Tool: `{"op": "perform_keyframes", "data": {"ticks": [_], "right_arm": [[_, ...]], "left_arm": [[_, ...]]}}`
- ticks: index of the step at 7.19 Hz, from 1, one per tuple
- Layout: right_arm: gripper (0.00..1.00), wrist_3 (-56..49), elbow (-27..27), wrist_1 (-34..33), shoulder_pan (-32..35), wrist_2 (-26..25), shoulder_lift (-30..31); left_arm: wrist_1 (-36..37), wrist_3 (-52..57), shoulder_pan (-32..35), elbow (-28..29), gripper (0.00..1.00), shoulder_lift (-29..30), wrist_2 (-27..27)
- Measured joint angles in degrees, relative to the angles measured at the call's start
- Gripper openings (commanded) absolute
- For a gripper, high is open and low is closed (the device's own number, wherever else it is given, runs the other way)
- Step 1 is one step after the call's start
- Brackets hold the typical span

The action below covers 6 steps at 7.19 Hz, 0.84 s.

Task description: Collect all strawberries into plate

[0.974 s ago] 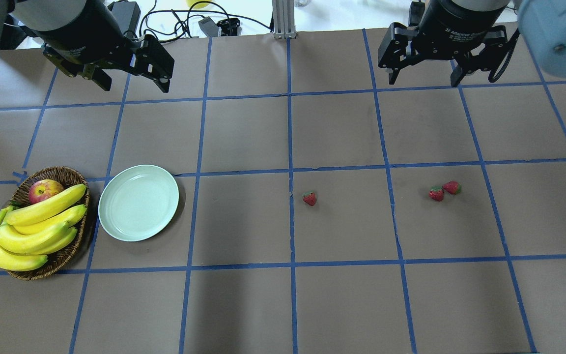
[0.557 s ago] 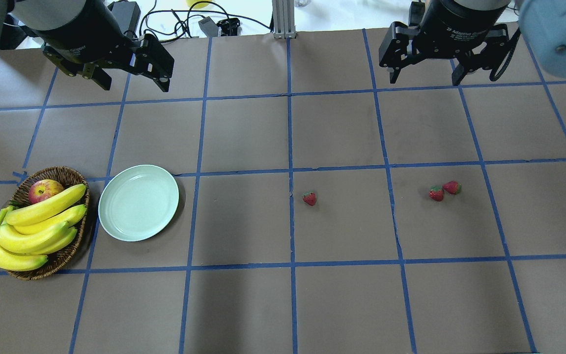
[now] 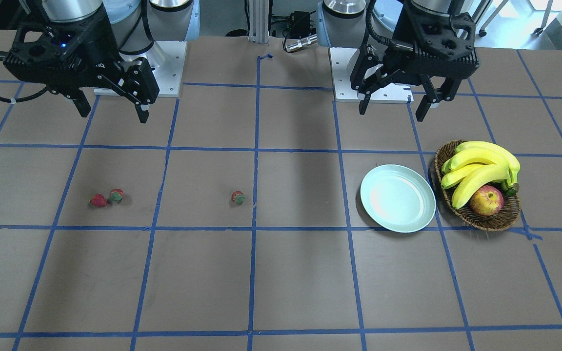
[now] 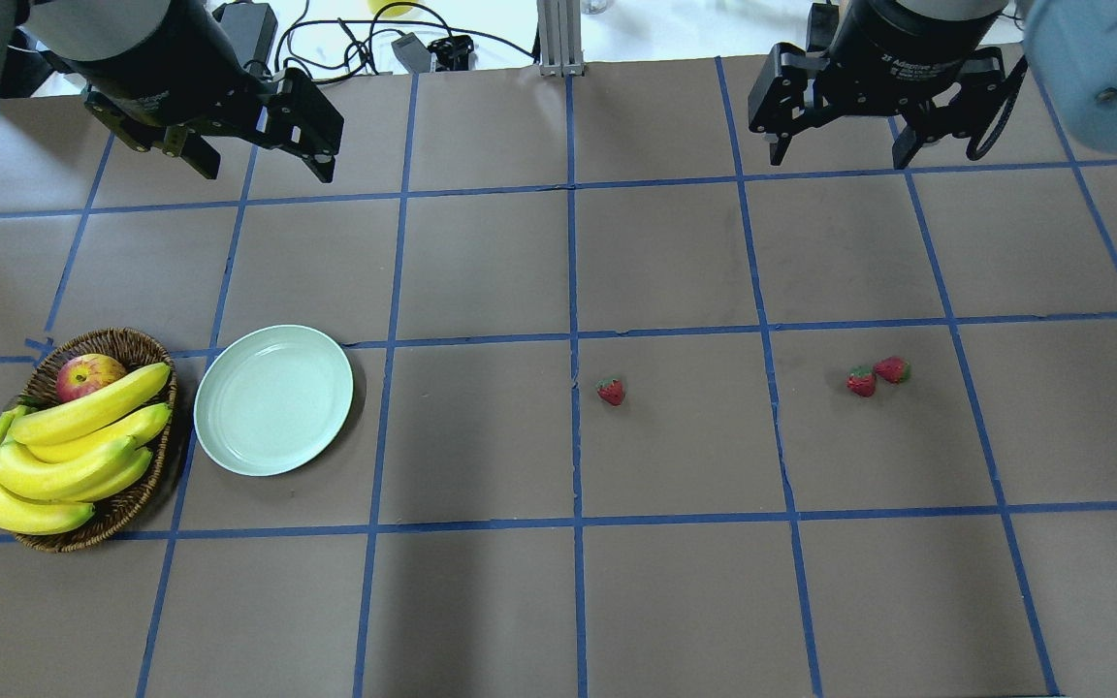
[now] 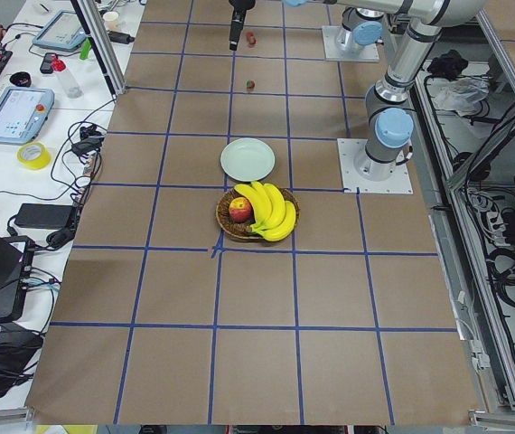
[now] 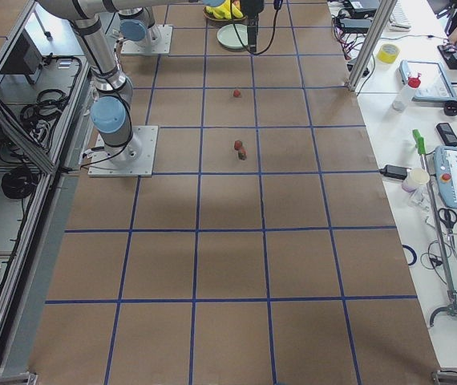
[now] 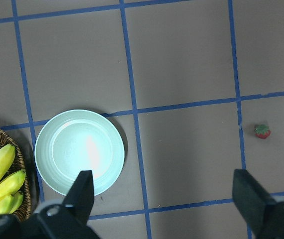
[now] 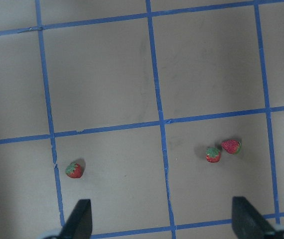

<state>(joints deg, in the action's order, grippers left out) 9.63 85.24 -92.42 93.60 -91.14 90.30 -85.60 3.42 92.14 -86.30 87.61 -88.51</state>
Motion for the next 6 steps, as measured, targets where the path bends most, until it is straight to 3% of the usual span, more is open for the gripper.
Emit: {"op": "perform_keyframes", "data": {"ticks": [6], "right_arm": [[1.0,-0.3,-0.1,0.5,0.0,-0.1,-0.1]], "left_arm": [[0.0,0.0,0.0,0.0,1.0,0.0,0.0]]}}
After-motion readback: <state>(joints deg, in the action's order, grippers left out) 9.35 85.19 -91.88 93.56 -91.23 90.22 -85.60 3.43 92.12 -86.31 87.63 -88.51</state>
